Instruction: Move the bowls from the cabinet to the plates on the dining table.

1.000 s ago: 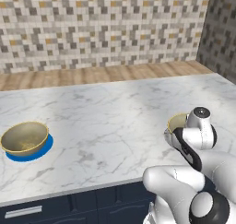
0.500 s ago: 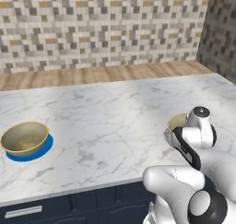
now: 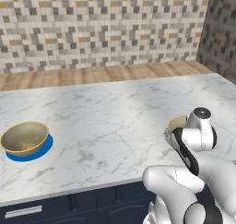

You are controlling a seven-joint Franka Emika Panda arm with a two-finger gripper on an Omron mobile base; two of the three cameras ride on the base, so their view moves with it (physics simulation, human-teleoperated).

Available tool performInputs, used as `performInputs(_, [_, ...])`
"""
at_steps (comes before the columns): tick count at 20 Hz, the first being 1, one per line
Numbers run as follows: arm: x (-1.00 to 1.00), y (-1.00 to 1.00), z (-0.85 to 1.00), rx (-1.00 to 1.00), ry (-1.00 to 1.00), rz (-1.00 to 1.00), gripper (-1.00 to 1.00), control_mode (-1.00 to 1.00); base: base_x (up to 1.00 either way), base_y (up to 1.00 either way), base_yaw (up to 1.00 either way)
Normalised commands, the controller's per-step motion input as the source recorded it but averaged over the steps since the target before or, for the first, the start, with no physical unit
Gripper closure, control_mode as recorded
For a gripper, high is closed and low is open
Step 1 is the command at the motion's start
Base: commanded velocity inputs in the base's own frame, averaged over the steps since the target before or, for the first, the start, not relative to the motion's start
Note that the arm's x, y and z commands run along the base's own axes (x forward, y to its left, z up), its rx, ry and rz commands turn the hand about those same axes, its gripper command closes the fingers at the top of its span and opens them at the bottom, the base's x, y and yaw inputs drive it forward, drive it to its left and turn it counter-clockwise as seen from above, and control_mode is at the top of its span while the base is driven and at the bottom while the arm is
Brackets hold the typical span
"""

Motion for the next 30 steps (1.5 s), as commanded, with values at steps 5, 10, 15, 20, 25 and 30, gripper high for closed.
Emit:
performInputs(5, [-0.01,0.01,0.10,-0.04,-0.15,0.00,-1.00,-1.00,0.00,0.00,0.00])
performInputs(10, [-0.09,0.00,0.37,-0.11,-0.26,0.00,-1.00,-1.00,0.00,0.00,0.00])
performInputs(15, [-0.42,0.00,0.48,-0.04,-0.20,0.03,-1.00,-1.00,0.00,0.00,0.00])
performInputs(20, [-0.55,0.01,0.55,0.02,-0.08,0.06,-1.00,-1.00,0.00,0.00,0.00])
performInputs(25, [-0.44,0.04,0.69,0.02,-0.04,0.04,-1.00,-1.00,0.00,0.00,0.00])
performInputs(30, [-0.28,0.04,0.70,0.00,-0.05,0.02,-1.00,-1.00,0.00,0.00,0.00])
